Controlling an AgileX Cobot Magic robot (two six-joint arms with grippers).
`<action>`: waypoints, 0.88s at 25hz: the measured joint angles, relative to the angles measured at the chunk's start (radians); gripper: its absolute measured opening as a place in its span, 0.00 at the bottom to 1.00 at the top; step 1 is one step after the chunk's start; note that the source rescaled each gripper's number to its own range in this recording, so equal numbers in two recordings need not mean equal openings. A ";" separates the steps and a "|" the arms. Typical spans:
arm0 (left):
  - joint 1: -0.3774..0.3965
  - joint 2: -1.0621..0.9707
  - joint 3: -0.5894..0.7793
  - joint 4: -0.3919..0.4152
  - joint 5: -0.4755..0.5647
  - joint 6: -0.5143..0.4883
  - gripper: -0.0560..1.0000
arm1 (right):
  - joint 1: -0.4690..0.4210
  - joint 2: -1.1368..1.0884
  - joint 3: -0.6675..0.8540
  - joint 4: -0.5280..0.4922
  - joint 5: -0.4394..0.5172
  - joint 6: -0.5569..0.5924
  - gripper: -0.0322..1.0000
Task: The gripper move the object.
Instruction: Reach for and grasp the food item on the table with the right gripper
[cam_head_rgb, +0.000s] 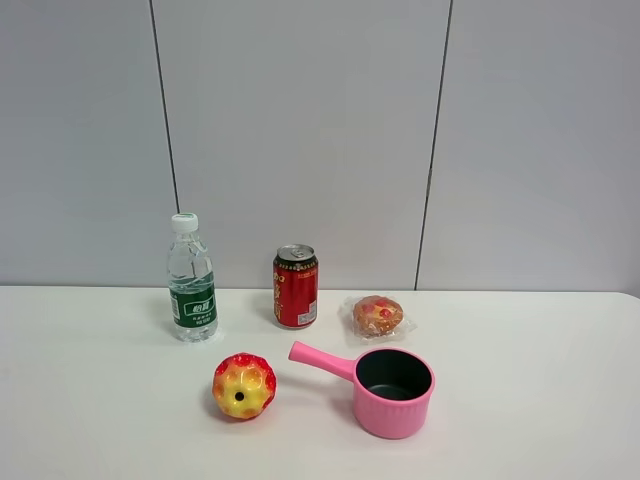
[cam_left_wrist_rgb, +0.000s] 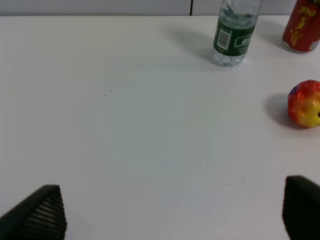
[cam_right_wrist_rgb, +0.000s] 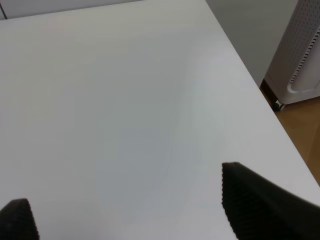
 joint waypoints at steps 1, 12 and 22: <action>0.000 0.000 0.000 0.000 0.000 0.000 1.00 | 0.000 0.000 0.000 0.000 0.000 0.000 0.42; 0.000 0.000 0.000 0.000 0.000 0.000 1.00 | 0.000 0.000 0.000 0.000 0.000 0.000 0.42; 0.000 0.000 0.000 0.000 0.000 0.000 1.00 | 0.000 0.000 0.000 0.000 0.000 0.000 0.42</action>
